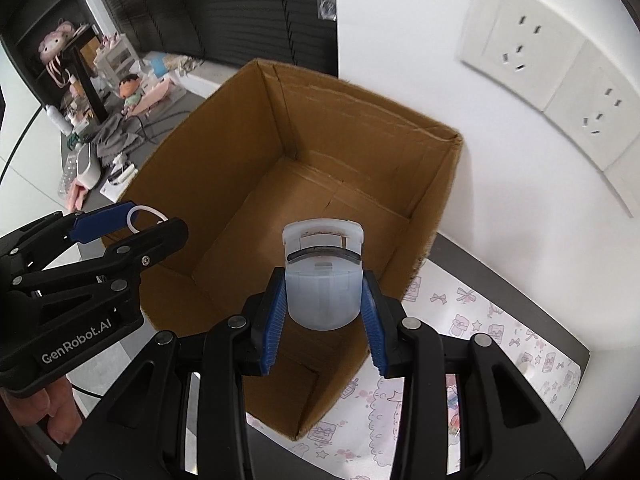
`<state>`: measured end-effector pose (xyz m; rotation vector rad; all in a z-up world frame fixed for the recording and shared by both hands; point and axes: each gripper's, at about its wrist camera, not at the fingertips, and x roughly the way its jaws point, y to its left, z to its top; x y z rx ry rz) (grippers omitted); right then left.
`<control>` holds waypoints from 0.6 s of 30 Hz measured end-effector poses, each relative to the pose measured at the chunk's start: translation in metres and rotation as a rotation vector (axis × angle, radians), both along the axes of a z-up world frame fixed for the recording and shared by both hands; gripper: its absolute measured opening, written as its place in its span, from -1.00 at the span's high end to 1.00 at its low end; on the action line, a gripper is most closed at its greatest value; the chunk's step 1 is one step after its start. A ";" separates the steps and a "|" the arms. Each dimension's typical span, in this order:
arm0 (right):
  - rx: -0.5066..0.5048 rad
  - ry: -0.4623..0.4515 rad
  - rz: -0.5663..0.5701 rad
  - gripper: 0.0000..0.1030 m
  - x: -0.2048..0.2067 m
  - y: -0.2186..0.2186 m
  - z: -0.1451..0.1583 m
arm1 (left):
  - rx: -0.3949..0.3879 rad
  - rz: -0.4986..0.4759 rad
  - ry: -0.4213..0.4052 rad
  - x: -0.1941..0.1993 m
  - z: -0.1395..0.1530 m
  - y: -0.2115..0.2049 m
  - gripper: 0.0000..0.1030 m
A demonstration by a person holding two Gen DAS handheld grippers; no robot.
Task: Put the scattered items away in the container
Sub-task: 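Lift the cable and curler and carry both over the cardboard box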
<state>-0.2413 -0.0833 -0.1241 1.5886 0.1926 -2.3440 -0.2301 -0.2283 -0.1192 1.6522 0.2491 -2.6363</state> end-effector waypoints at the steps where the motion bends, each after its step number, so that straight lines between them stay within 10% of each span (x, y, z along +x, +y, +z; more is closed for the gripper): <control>1: 0.004 -0.006 0.004 0.27 -0.002 -0.002 -0.003 | -0.001 0.004 -0.008 -0.001 -0.004 -0.001 -0.07; 18: 0.056 -0.094 0.047 0.27 -0.015 -0.015 -0.047 | -0.006 0.029 -0.117 -0.016 -0.051 -0.010 -0.07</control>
